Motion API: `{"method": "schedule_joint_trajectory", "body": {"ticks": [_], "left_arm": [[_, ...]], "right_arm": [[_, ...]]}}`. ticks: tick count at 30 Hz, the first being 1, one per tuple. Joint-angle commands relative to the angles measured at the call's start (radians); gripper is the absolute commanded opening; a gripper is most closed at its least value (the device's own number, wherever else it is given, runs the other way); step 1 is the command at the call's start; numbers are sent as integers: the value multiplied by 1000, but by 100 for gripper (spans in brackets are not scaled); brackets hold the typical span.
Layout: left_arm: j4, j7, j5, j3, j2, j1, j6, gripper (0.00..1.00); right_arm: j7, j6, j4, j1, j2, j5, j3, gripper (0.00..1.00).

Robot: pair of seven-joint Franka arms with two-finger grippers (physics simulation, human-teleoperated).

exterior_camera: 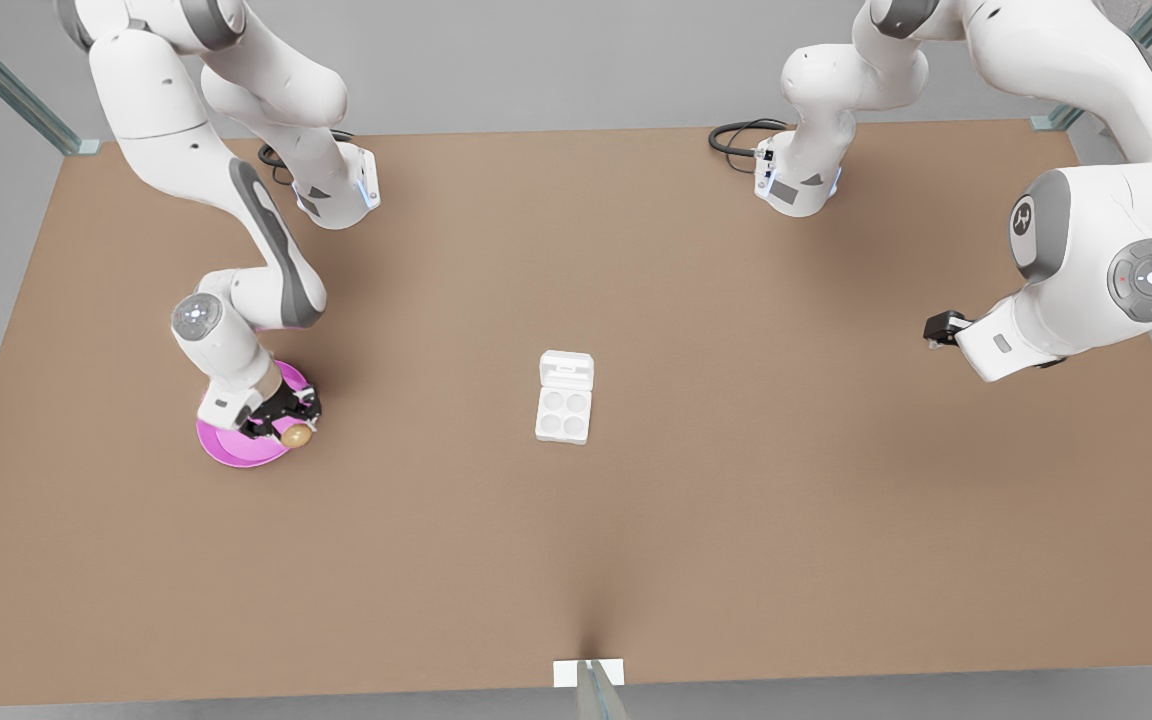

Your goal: Pack egg into the box and close the box lid

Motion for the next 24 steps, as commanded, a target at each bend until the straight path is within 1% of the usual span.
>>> {"method": "schedule_joint_trajectory", "body": {"ticks": [1, 4, 5, 12, 13, 14, 17, 19, 21, 24], "left_arm": [[0, -1, 0, 0, -1, 0, 2, 100], [0, 1, 0, 0, 0, 0, 2, 100], [0, 1, 0, 0, 2, 0, 2, 100], [0, 1, 0, 0, 3, 0, 2, 100], [0, 1, 0, 0, 3, 0, 2, 100], [0, 1, 0, 0, 3, 0, 3, 100], [0, 1, 0, 0, 3, 0, 3, 100], [0, 1, 0, 0, 3, 0, 3, 100], [0, 1, 0, 0, 5, 0, 3, 100], [0, 1, 0, 2, 5, 0, 8, 100]], "right_arm": [[179, -29, 46, 7, 17, -3, 52, 61], [302, -72, 152, 116, 67, -2, 61, 61], [357, -158, 230, 157, 100, 0, 61, 61], [774, -276, 497, 396, 258, 8, 61, 60], [809, -276, 505, 435, 259, 43, 60, 60], [845, -278, 518, 455, 268, 44, 60, 60], [935, -378, 661, 519, 339, 49, 52, 60], [1013, -379, 710, 557, 383, 46, 49, 60], [1107, -437, 793, 604, 425, 44, 32, 60], [1337, -451, 810, 660, 434, 44, 29, 60]]}}
